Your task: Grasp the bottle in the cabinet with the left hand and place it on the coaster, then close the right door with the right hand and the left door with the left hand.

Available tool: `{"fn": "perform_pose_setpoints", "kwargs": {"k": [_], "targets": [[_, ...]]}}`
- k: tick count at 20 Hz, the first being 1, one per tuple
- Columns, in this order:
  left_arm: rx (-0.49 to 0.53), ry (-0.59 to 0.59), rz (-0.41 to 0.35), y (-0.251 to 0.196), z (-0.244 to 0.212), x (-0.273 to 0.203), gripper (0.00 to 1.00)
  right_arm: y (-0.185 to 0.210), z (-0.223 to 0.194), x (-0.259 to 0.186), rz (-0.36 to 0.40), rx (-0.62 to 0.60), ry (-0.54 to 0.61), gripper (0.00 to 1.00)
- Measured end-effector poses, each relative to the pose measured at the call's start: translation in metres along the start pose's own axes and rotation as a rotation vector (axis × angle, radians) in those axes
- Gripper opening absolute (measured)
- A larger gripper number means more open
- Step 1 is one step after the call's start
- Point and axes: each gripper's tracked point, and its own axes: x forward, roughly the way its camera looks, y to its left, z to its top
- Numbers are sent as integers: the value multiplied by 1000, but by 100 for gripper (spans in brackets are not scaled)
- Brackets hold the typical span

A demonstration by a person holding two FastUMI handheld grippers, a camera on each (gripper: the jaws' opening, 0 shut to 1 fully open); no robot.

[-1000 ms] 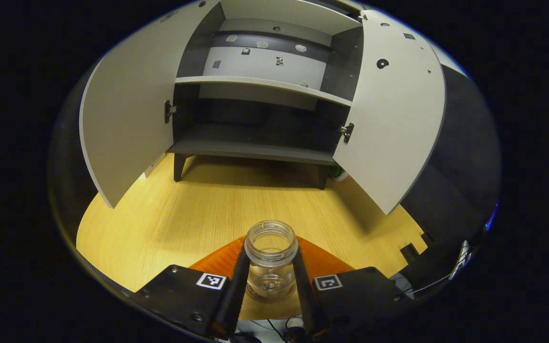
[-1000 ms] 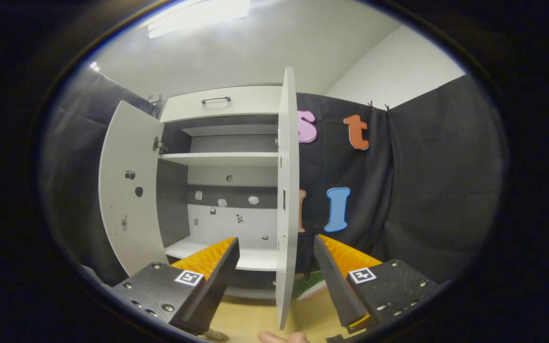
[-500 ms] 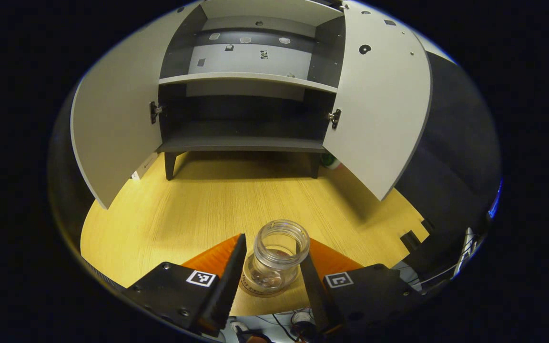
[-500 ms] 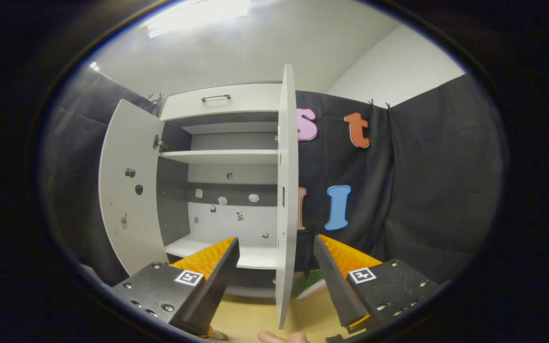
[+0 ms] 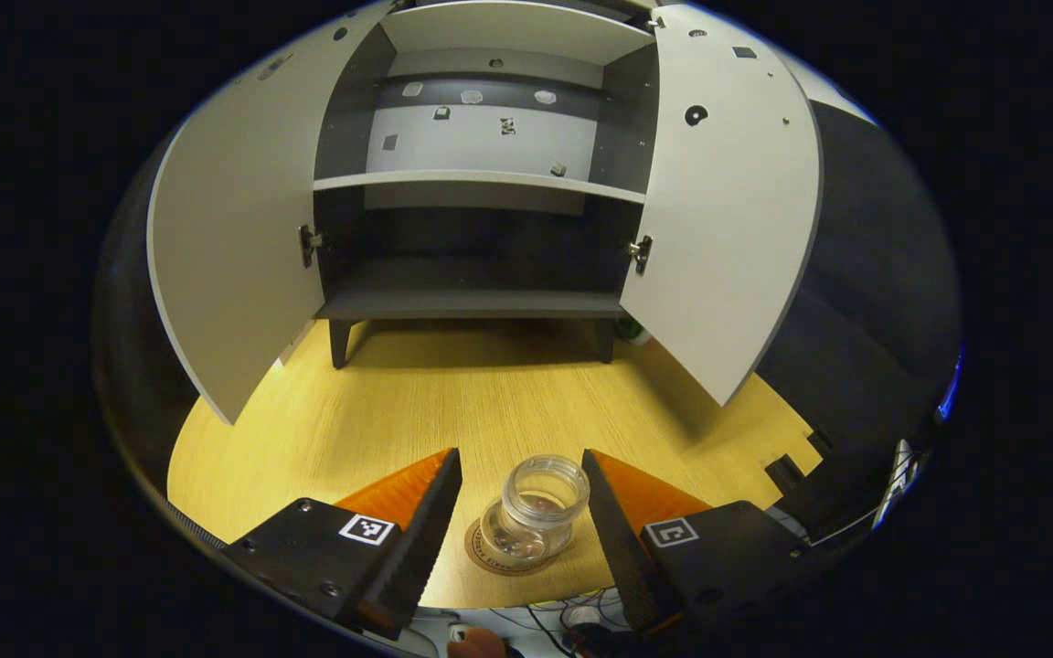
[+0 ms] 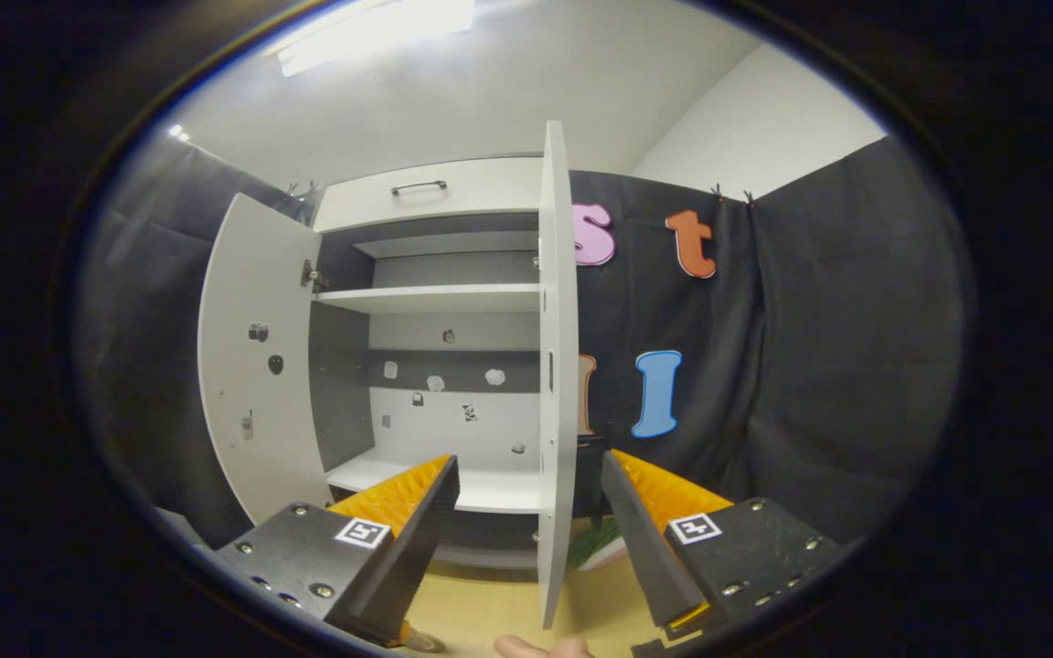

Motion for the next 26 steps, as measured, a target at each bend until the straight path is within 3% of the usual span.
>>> {"fn": "perform_pose_setpoints", "kwargs": {"k": [6,7,8,11,13,16,22,26], "targets": [[42,-134,38,7,68,-26,84,4,-2,-2,15,-2,2,95],[35,-164,46,9,84,-33,89,5,-2,-2,19,-1,4,95],[26,-193,53,11,101,-40,84,7,-3,-1,21,0,5,95],[13,-302,75,22,157,-61,84,8,-6,-1,28,0,7,95],[6,-360,95,31,190,-75,93,9,-6,-1,31,4,7,95],[-8,-424,138,48,229,-97,95,12,-7,0,39,11,8,95],[-19,-487,214,70,275,-137,95,25,-10,6,64,7,10,95],[-49,-515,211,71,293,-156,95,33,-11,10,76,3,10,95]]}}
